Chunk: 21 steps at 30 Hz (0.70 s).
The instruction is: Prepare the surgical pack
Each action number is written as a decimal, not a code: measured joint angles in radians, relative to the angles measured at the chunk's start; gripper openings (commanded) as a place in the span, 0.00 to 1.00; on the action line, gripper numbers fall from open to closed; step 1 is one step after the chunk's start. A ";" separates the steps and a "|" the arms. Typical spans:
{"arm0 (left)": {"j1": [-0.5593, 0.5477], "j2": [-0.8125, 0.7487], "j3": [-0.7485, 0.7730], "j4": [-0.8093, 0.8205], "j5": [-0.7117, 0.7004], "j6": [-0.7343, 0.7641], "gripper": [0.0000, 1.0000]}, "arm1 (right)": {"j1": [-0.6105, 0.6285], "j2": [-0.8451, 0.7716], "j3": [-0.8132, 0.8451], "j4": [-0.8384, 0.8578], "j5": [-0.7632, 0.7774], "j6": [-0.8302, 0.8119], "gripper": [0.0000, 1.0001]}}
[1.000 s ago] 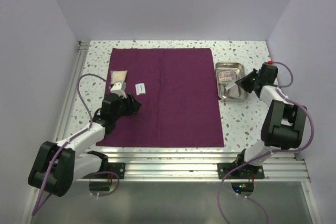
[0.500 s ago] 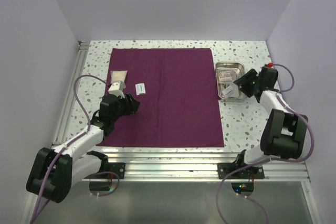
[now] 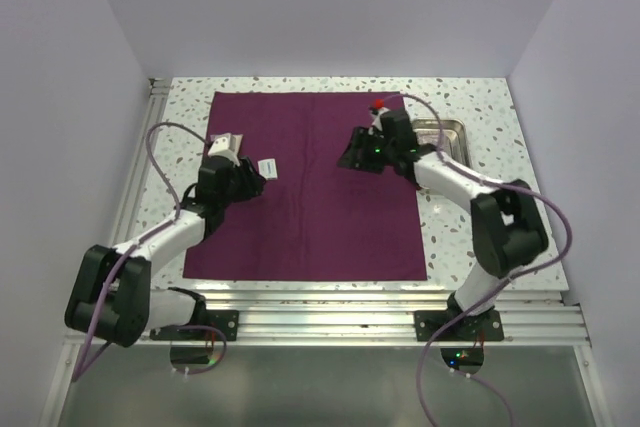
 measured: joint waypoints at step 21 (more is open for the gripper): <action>0.053 0.472 0.314 -0.003 -0.010 -0.021 0.17 | 0.300 0.683 0.595 0.084 -0.077 0.224 0.64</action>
